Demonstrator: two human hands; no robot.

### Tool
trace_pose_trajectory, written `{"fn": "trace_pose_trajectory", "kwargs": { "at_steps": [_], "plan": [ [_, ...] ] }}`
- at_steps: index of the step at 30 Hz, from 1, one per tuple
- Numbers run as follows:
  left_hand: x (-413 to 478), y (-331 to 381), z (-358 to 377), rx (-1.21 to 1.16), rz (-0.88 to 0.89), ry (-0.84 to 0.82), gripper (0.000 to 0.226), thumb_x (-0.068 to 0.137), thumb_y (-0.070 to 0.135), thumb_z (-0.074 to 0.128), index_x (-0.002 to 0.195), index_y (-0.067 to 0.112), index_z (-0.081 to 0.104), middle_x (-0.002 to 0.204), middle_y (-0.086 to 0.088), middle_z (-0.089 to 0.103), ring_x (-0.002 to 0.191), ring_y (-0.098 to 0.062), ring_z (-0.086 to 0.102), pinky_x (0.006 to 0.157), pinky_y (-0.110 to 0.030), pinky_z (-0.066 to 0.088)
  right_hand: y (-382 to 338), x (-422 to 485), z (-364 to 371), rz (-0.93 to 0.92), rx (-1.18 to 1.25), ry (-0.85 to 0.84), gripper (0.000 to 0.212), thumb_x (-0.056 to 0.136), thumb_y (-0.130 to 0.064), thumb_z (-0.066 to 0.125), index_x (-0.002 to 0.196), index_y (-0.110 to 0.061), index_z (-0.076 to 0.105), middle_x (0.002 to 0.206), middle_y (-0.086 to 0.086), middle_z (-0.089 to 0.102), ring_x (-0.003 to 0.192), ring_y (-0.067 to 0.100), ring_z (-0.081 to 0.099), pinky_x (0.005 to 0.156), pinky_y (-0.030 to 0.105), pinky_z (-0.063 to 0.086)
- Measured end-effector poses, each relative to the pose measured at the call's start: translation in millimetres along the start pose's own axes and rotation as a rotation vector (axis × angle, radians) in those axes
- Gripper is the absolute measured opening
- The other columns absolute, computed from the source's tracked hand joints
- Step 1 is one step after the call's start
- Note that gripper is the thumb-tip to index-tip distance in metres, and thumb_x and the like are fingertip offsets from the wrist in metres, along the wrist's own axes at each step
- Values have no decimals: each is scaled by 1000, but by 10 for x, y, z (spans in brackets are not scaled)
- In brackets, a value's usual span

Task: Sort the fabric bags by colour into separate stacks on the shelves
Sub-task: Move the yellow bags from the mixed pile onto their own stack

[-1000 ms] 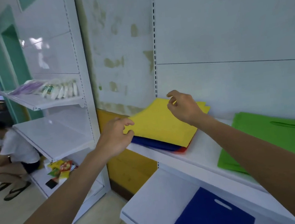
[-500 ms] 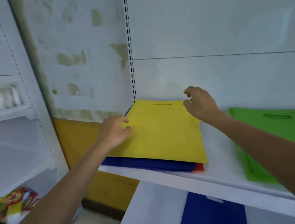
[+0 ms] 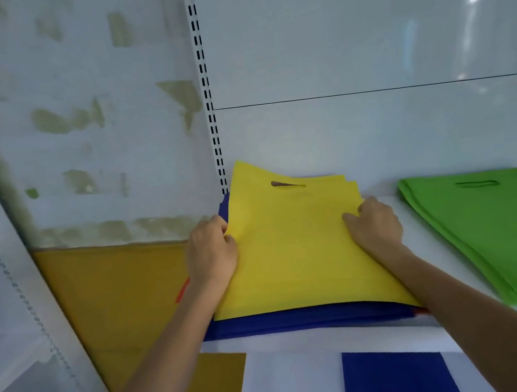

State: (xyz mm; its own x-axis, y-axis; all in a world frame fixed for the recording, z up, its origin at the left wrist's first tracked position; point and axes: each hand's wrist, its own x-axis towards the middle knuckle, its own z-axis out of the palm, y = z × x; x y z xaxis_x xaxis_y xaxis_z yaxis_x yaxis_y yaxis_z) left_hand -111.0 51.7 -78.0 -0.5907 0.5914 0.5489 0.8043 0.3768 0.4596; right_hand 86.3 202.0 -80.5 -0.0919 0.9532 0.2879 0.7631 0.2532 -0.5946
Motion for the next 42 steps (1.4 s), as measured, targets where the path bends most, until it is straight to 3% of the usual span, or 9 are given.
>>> {"fn": "trace_pose_trajectory", "kwargs": {
  "at_steps": [3,6,12,16,18,22,28,35,42],
  "plan": [
    [-6,-35,20,-68,-20,1,16,88,7,50,99,10,61,97,-6,61,89,-22,57,66,-30,42,-14,-14,5,-55,-30,61,23,90,-21,52,97,0,60,105,17,60,95,33,54,74,33,40],
    [-27,-33,20,-32,22,24,24,92,8,45,110,12,59,105,-5,64,95,-24,59,68,-31,43,-21,-29,10,-150,-87,148,21,93,-17,48,98,0,59,106,19,55,97,35,52,74,36,40],
    [-86,71,-168,9,201,197,20,87,4,57,106,6,56,71,-11,63,57,-28,55,51,-30,36,-169,-86,-137,-375,19,225,21,94,-11,46,110,-2,56,106,22,61,95,38,58,75,41,42],
    [-31,268,-351,-194,263,210,16,87,3,56,101,6,64,90,-12,67,84,-33,61,69,-39,46,-225,-77,-615,-457,272,320,36,91,-1,48,127,-4,49,93,20,62,80,31,55,68,34,37],
    [-1,532,-412,-269,238,138,25,87,4,53,110,8,62,111,-11,64,104,-31,56,85,-39,43,-103,-64,-927,-464,262,379,44,90,1,47,132,-8,45,104,17,60,88,31,56,74,33,38],
    [-148,1276,-330,-413,289,0,34,86,5,52,119,9,58,124,-9,57,112,-27,52,91,-34,38,535,-99,-1534,-358,137,432,39,89,2,46,127,-3,54,123,15,54,101,34,56,90,30,38],
    [-870,2679,211,-548,448,-257,38,83,17,51,119,7,60,123,-14,59,116,-27,52,97,-28,33,1921,-511,-2819,-107,-74,516,42,88,3,45,129,-3,54,129,16,52,115,32,51,94,24,31],
    [-2156,4351,714,-691,667,-528,42,85,21,49,124,9,58,127,-10,57,118,-24,51,98,-28,35,3438,-1356,-4246,144,-243,651,37,86,2,50,120,-2,61,121,17,60,110,32,54,91,25,31],
    [-3134,5397,1178,-705,843,-726,42,92,16,47,134,12,48,138,-5,48,128,-20,41,104,-30,33,4525,-1912,-4967,322,-271,716,32,88,2,50,116,-5,63,116,14,62,89,17,47,76,17,30]
  ]
}}
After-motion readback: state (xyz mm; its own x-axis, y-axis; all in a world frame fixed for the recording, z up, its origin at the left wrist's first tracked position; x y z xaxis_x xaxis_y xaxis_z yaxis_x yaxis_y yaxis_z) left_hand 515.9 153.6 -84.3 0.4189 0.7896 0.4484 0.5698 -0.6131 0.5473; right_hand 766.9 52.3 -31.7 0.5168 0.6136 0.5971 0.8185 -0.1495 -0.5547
